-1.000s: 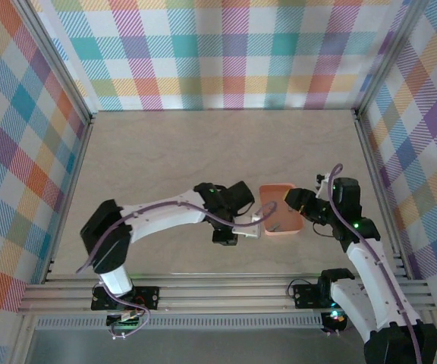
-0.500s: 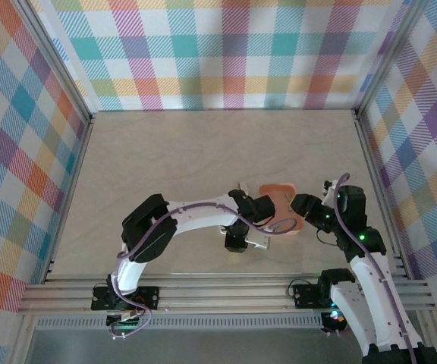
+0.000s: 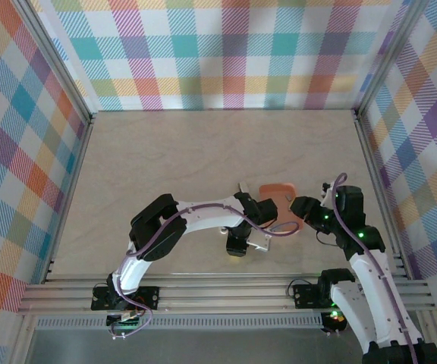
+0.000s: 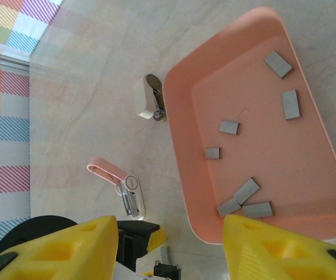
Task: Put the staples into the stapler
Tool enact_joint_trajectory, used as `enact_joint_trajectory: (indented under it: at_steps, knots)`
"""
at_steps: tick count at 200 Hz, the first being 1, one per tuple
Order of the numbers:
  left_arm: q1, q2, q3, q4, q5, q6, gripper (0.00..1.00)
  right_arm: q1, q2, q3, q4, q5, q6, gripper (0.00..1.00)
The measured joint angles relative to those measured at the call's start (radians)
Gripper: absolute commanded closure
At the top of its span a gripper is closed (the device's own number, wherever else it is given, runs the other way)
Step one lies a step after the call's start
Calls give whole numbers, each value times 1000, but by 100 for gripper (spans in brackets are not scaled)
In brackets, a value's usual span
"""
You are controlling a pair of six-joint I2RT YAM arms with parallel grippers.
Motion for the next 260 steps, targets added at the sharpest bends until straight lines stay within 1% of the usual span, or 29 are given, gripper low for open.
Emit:
enact_joint_trajectory:
  at_steps: [32,47,57,77,101,119,136,160,177,196,208,234,260]
  knots:
    - [2,-34,-34,67,1,-21,48,3,36,25,-29,-4,-11,52]
    - [11,-107,-98,119,5,-55,47,24,58,47,-45,1,-20,52]
    - [23,-185,-161,169,14,-85,46,50,75,64,-56,10,-26,52]
    - [59,-367,-291,268,34,-163,44,132,124,104,-82,47,-33,52]
    - [145,-583,-468,437,45,-293,40,274,221,167,-111,126,-37,53]
    - [222,-706,-609,551,40,-415,37,377,311,215,-130,178,-36,54]
    - [284,-787,-729,651,27,-533,34,468,403,262,-155,230,-32,55]
    - [334,-895,-875,758,-32,-697,25,588,546,343,-208,302,-21,56]
    - [348,-964,-953,817,-89,-808,16,663,658,410,-245,343,-10,56]
    - [363,-1032,-1021,857,-159,-924,10,733,774,477,-281,377,9,57]
    - [375,-1067,-1053,866,-203,-987,5,770,837,510,-295,391,22,57]
    - [396,-1122,-1110,868,-291,-1122,4,835,966,558,-309,406,61,57]
    - [406,-1140,-1143,867,-340,-1200,4,870,1057,576,-309,408,91,57]
